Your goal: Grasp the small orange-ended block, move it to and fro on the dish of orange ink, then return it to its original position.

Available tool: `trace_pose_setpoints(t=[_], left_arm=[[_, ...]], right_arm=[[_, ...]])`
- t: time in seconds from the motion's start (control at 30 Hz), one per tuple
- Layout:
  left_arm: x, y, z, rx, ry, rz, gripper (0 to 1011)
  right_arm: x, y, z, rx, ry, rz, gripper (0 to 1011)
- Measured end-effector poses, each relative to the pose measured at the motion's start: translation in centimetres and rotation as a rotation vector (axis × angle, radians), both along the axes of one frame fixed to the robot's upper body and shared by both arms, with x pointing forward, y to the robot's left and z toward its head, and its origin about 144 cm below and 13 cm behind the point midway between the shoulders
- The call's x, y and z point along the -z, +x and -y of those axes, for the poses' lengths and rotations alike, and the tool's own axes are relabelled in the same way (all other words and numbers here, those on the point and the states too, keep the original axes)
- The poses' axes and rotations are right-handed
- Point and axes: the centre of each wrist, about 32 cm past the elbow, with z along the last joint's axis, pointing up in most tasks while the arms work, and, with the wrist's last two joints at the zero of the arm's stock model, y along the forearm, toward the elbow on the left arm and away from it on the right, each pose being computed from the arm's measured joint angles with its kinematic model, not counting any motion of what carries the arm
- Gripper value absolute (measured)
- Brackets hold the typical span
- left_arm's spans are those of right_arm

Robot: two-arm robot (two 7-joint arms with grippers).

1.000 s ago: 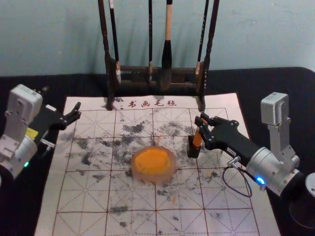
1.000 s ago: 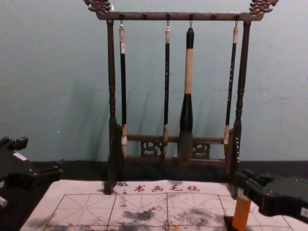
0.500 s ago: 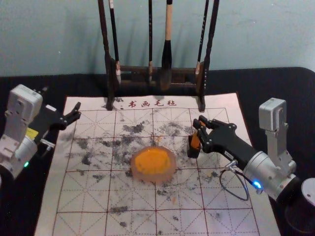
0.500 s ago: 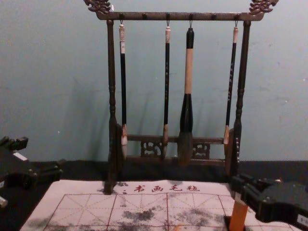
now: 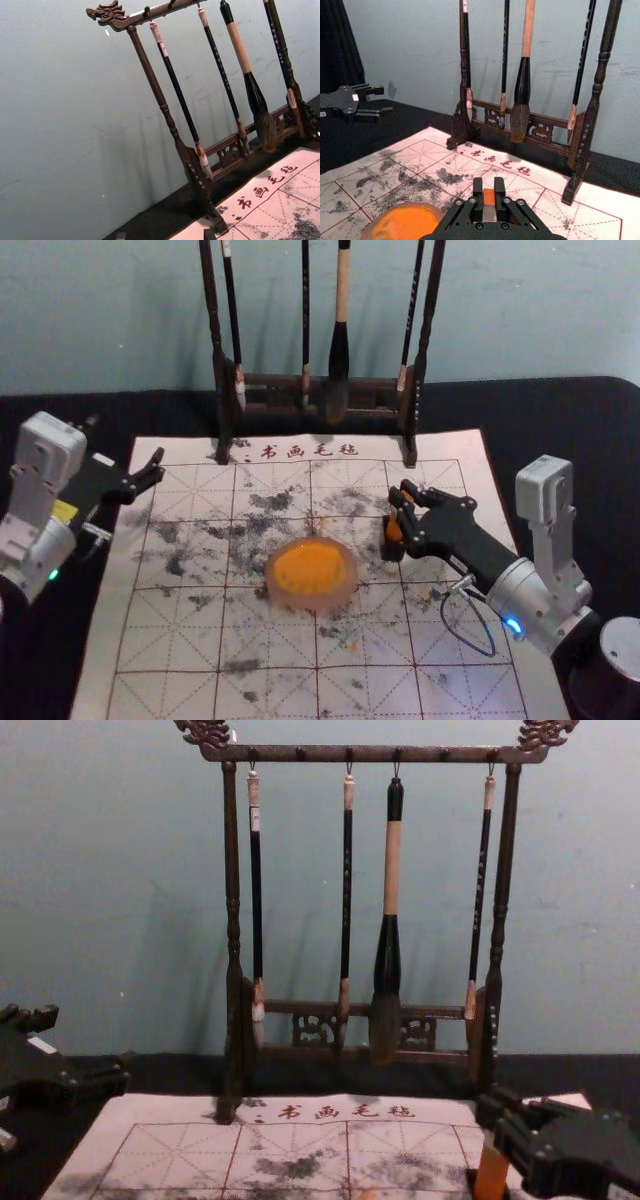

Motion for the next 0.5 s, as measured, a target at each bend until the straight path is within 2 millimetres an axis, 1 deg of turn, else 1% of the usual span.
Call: trace_pose_setpoints(t=[0.5], left_arm=[[0.00,0.00,0.00,0.000,0.000,0.000,1001]], right_arm=[[0.71,0.01,-0.20,0.012,-0.018,-0.009,136]])
